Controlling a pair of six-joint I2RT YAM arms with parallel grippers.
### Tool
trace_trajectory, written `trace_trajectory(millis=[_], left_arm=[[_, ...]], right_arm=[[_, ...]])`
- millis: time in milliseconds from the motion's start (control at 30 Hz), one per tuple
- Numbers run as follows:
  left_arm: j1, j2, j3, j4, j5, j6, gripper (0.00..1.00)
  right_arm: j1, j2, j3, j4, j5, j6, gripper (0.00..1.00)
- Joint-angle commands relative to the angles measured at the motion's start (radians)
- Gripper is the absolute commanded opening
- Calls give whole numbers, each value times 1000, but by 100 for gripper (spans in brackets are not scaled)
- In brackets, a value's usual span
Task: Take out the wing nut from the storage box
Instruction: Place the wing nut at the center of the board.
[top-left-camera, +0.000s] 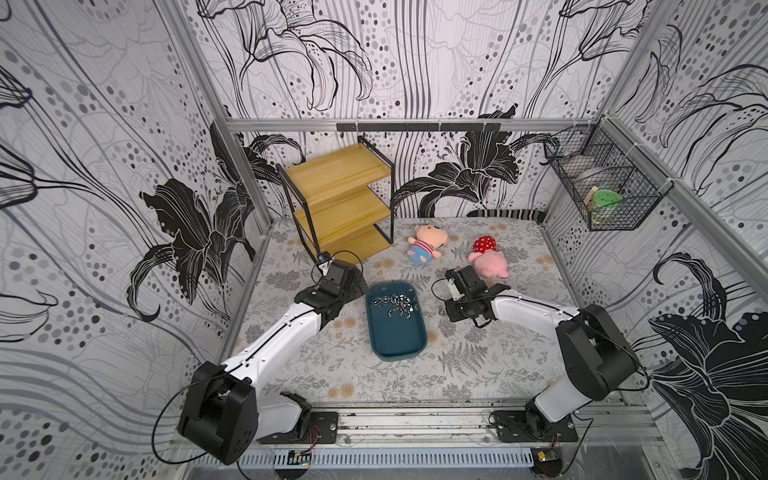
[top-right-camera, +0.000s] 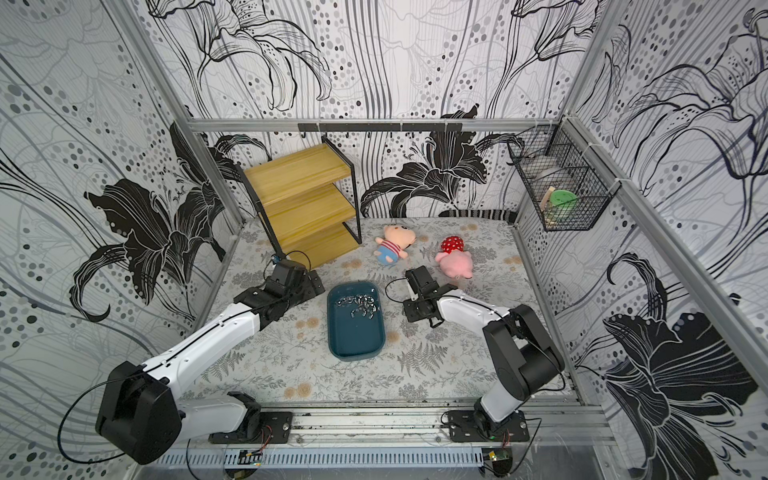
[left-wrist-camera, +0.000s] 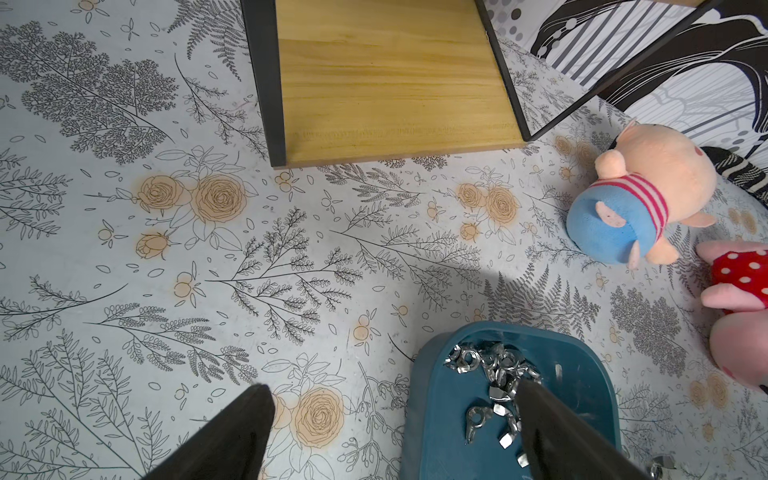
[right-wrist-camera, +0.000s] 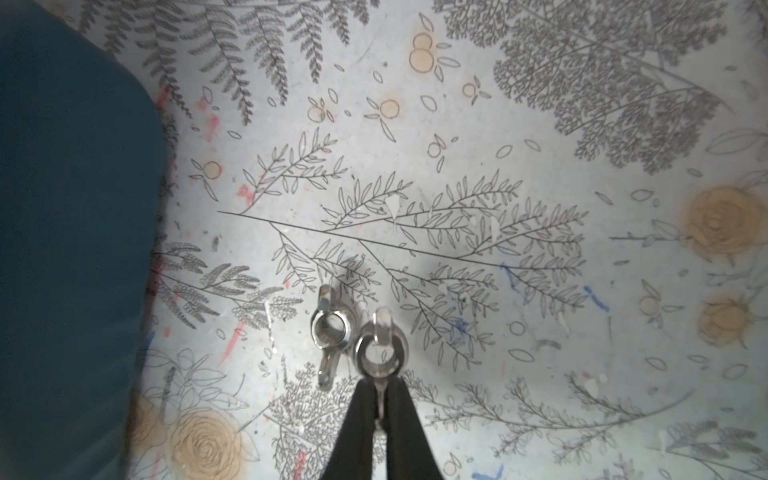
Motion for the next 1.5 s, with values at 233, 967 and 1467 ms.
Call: trace_trajectory(millis=[233,967,1467], left_arm=[[-3,-1,23,4,-23,5,95],[-3,-15,13,1,-33,2,95],[-3,-16,10,3,-31,-1,95]], right_arm=[[-7,42,-13,25,-13,11,2],[-8,76,-5,5,-17,23,19],[6,-87,127,-70,-30,13,30]])
